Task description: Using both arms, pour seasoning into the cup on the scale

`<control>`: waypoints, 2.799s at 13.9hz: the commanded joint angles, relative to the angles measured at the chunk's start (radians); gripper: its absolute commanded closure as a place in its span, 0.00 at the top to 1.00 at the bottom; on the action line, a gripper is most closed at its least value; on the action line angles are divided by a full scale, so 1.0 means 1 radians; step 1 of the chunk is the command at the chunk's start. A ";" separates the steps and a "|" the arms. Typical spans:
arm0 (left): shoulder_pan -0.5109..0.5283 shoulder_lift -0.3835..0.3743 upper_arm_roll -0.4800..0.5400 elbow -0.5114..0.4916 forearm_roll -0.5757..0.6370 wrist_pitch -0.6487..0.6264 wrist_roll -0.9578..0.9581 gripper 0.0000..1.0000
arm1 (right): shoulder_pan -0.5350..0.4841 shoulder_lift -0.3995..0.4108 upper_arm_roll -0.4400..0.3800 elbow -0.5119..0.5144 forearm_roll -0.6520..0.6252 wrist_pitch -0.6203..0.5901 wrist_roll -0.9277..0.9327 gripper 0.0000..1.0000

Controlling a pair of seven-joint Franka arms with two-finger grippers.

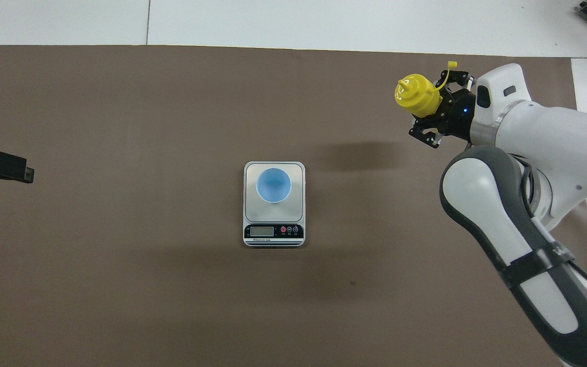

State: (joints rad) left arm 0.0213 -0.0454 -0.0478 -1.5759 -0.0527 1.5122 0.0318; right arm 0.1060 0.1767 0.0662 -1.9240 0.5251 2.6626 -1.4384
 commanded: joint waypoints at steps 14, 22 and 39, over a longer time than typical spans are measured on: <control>0.009 -0.019 -0.006 -0.013 0.014 -0.012 0.003 1.00 | 0.273 0.075 0.004 0.175 -1.175 -0.230 0.595 0.00; 0.009 -0.021 -0.006 -0.013 0.014 -0.012 0.003 1.00 | 0.385 0.109 0.006 0.154 -1.463 -0.325 0.674 0.00; 0.009 -0.021 -0.006 -0.013 0.014 -0.012 0.003 1.00 | 0.508 0.133 0.006 0.063 -1.838 -0.415 0.862 0.00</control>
State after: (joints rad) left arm 0.0213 -0.0454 -0.0478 -1.5760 -0.0527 1.5122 0.0318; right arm 0.6135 0.3253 0.0706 -1.8421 -1.2628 2.2643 -0.6037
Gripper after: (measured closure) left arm 0.000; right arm 0.577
